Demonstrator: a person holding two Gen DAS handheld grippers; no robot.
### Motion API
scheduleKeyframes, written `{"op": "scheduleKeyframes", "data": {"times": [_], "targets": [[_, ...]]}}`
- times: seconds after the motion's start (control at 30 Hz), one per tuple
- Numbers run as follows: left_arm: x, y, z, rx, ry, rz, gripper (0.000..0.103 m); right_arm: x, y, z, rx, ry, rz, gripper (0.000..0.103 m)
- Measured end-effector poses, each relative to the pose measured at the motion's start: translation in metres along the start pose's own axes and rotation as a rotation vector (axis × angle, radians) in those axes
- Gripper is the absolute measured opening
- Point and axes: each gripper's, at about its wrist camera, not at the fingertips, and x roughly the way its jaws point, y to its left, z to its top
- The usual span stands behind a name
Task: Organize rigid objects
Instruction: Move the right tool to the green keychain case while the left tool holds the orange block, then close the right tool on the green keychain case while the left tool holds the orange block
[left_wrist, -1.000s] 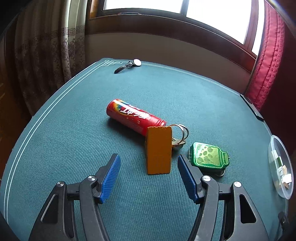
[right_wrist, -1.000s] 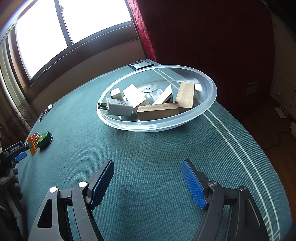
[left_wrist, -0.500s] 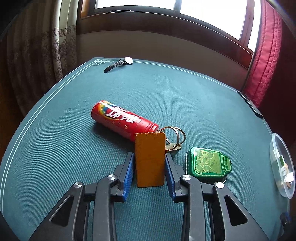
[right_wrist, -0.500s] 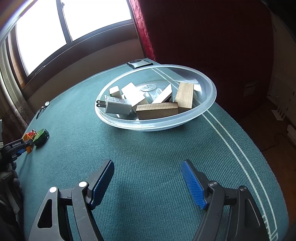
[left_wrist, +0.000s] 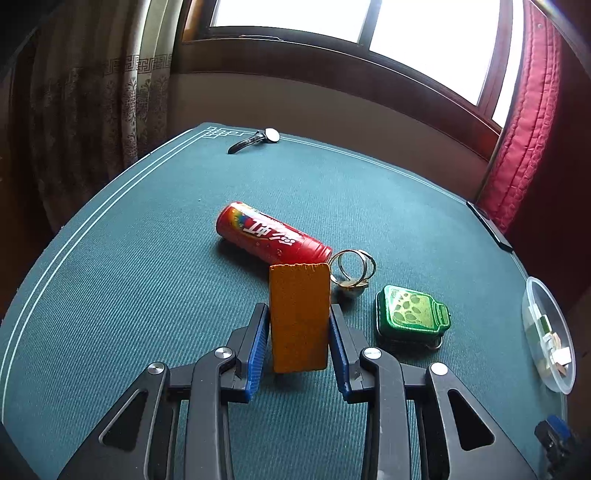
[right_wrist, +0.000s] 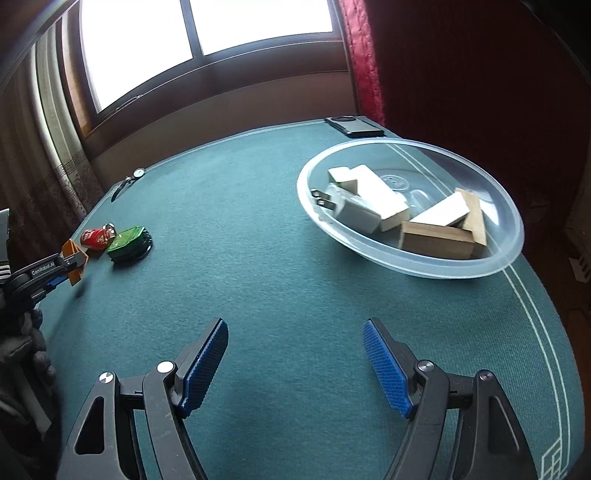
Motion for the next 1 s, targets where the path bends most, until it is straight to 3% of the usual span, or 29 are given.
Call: {"op": "scheduleKeyframes", "data": {"times": [0.4,1.0], "targets": [[-0.012,0.018,-0.008,-0.038,-0.028,0.041,0.033,0.033,0.087,0.030,-0.125,0.048,0.148,0.083],[-0.001,0.037,-0.010,-0.131,0.013,0.050,0.033,0.086,0.171,0.066,-0.248,0.085,0.195,0.083]]}}
